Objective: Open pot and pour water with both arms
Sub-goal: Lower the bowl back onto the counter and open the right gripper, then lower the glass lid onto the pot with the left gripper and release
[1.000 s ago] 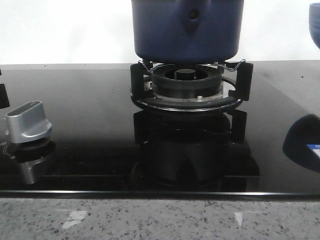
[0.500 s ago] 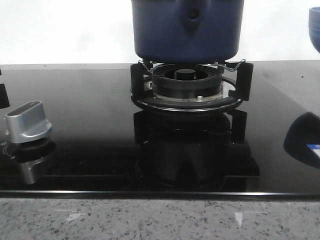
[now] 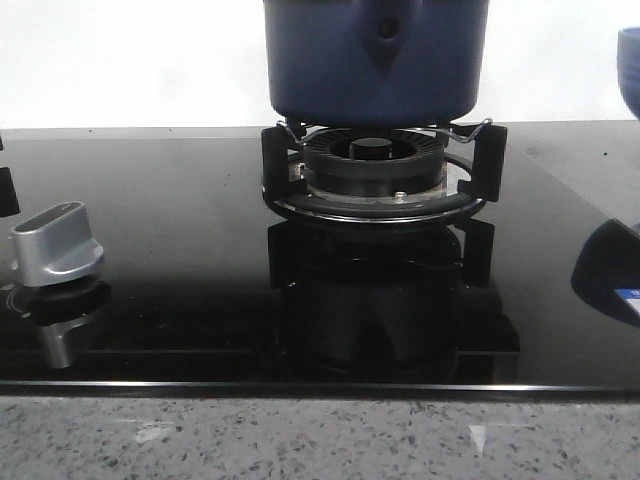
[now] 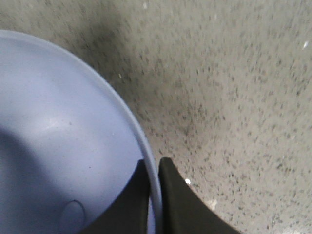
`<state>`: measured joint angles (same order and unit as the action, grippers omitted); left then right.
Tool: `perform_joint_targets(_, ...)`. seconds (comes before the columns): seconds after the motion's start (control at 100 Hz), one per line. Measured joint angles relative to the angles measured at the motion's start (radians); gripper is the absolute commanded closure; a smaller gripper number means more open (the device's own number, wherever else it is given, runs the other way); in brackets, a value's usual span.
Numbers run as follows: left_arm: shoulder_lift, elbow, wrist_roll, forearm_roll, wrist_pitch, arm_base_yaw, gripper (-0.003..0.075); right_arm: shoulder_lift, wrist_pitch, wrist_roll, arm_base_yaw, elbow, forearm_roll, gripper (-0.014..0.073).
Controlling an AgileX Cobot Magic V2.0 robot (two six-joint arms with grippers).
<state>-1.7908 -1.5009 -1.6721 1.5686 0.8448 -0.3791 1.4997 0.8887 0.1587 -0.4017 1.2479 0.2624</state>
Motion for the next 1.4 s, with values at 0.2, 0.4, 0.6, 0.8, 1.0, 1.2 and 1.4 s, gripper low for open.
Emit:
perform_joint_targets(0.2, 0.0, 0.0, 0.0, 0.0, 0.0, -0.004, 0.05, 0.0, -0.034, 0.0, -0.002, -0.066, -0.022, 0.065)
perform_joint_targets(0.4, 0.0, 0.0, 0.0, 0.0, 0.0, -0.004, 0.0499, 0.0, -0.045, 0.0, -0.002, -0.083, -0.047, 0.065)
perform_joint_targets(0.6, 0.0, 0.0, 0.0, 0.0, 0.0, -0.004, 0.0499, 0.016, -0.043, 0.004, -0.002, -0.083, -0.047, 0.065)
perform_joint_targets(0.8, 0.0, 0.0, 0.0, 0.0, 0.0, -0.004, 0.0499, 0.016, -0.043, 0.004, -0.002, -0.083, -0.047, 0.0536)
perform_joint_targets(1.0, 0.0, 0.0, 0.0, 0.0, 0.0, -0.004, 0.0499, 0.026, -0.033, 0.004, -0.002, -0.066, -0.047, 0.0253)
perform_joint_targets(1.2, 0.0, 0.0, 0.0, 0.0, 0.0, -0.004, 0.0499, 0.022, 0.009, 0.004, -0.002, -0.007, -0.047, 0.0217)
perform_joint_targets(1.4, 0.0, 0.0, 0.0, -0.002, 0.0, -0.004, 0.0499, -0.034, 0.02, 0.001, -0.002, 0.029, -0.047, 0.0217)
